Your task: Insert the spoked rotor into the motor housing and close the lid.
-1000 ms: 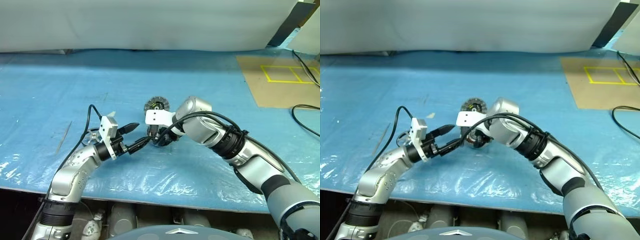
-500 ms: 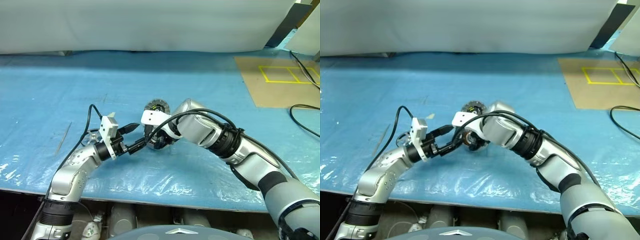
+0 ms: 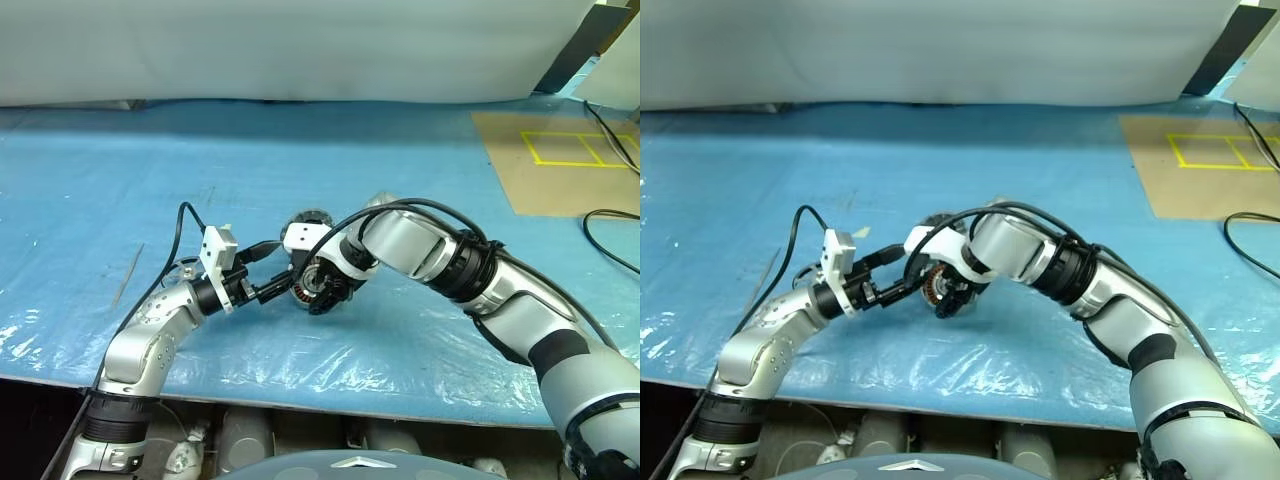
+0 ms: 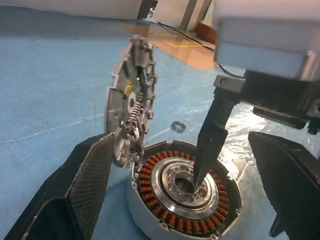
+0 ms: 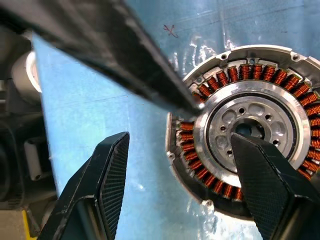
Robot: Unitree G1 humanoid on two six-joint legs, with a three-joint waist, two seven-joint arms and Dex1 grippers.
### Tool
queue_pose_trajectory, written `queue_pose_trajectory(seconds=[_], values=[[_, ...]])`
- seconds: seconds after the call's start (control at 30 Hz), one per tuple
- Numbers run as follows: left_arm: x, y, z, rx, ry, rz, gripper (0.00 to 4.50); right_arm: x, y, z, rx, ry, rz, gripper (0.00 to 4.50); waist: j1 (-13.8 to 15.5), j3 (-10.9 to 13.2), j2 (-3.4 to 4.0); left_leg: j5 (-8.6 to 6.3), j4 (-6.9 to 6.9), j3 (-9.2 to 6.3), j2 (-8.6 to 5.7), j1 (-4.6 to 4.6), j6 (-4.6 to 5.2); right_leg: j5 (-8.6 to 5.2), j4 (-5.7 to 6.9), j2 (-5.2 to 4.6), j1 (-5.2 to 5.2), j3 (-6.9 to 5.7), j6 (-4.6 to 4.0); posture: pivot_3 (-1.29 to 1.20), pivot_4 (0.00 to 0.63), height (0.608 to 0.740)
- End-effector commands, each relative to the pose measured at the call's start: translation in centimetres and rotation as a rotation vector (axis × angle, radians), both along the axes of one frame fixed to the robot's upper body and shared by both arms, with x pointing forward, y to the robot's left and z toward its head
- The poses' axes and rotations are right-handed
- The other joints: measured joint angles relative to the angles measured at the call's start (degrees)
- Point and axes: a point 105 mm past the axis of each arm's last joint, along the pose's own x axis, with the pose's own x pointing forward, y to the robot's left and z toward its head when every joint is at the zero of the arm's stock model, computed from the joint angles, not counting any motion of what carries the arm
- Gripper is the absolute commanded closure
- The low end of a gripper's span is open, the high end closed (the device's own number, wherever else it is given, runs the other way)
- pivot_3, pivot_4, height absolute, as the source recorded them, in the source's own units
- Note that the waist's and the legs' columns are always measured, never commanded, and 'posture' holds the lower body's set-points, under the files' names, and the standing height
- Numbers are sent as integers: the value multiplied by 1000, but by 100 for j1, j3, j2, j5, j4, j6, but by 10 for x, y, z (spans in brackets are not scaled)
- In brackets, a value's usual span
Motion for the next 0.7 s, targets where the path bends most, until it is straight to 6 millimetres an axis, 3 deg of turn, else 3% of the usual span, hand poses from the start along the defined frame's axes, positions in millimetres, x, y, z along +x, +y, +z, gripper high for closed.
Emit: queue_pose_trajectory(seconds=[0.03, 0.23, 0.47, 0.63, 0.7], values=[[1, 1, 9, -4, -39, -16, 0, -2, 2, 29, 68, -32, 5, 1150, 6, 0, 0, 0, 0, 0, 0, 0, -1, 0, -1, 0, 0, 0, 0, 0, 150, 740], [-1, 5, 11, 10, -46, -27, 0, 0, -19, 52, 163, -39, -58, 1150, 90, 0, 0, -1, -1, 0, 0, 1, -2, 0, -2, 1, 0, 1, 0, 0, 150, 740], [-13, 12, 19, 52, -74, -67, 0, 25, -59, 52, 371, -360, -133, 1150, 183, 0, -1, -4, -3, 4, 0, -1, -7, 6, -12, 1, 1, 2, 14, 0, 150, 740], [-12, 16, 19, 78, -78, -68, 0, 37, -86, 36, 520, -492, -337, 1150, 217, 3, 6, -4, -8, 21, 4, 2, -7, 4, -11, 6, -8, 10, 11, 0, 150, 740], [-10, 15, 18, 83, -77, -71, 0, 46, -103, 21, 541, -485, -484, 1150, 220, 3, 6, -4, -8, 31, 3, 1, -7, 0, -12, 5, -9, 11, 4, 0, 150, 740]])
